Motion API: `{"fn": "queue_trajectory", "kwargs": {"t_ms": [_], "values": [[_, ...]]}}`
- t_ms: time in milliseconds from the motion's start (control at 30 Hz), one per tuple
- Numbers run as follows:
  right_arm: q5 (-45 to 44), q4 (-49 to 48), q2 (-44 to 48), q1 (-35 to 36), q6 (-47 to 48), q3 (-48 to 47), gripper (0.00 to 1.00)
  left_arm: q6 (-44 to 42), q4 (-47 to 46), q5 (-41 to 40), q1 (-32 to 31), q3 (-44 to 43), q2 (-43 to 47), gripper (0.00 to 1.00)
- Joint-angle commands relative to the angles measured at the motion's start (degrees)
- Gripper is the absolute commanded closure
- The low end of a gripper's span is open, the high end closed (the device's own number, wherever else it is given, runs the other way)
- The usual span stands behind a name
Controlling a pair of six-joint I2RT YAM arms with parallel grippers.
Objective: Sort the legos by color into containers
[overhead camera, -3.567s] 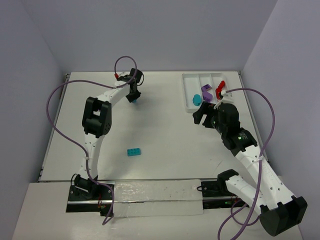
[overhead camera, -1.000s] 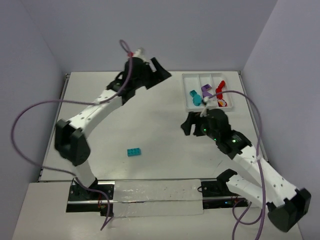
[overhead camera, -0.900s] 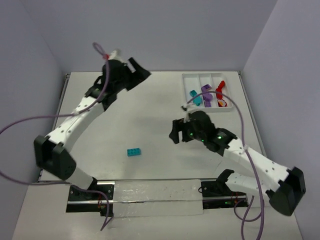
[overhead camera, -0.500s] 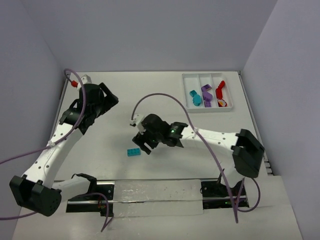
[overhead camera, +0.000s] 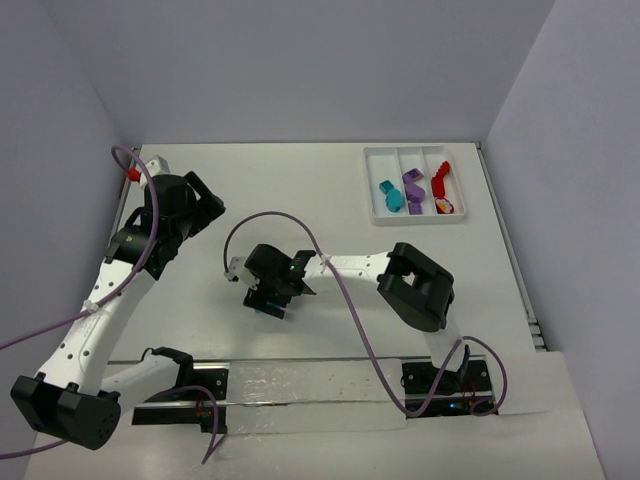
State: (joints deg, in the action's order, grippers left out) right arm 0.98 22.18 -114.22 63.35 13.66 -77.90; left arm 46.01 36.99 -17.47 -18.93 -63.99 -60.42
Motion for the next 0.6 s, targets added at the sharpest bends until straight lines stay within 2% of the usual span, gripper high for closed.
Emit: {"fn": "queue_trajectory", "kwargs": {"t_ms": [0, 67, 133, 333, 433, 567], "values": [[0.1, -0.74, -1.13, 0.21, 1.9, -2.59, 0.23, -1.28, 0.0, -0.21, 0.58, -1.86, 0.47, 0.16], [0.43, -0.83, -1.96, 0.37, 1.81, -2.43, 0.27, -1.28, -0.16, -0.37, 0.74, -1.76, 0.4, 0.16], [0.66, -0.98, -2.21, 0.38, 1.56, -2.01, 0.37, -1.28, -0.17, -0.62, 0.9, -1.68, 0.48, 0.16], [0.74, -2.3, -0.81, 0.63, -0.26, -0.77, 0.73, -1.11, 0.47, -1.43, 1.56, -2.3, -0.15, 0.16], [-0.54, -4.33, 1.81, 0.45, -2.0, 1.12, 0.78, -1.49, 0.67, -1.63, 2.13, -2.93, -0.52, 0.16], [-3.37, -6.85, 8.0, -2.63, -7.84, 4.58, 0.77, -1.45, 1.2, -1.55, 2.9, -3.48, -0.74, 0.16]]}}
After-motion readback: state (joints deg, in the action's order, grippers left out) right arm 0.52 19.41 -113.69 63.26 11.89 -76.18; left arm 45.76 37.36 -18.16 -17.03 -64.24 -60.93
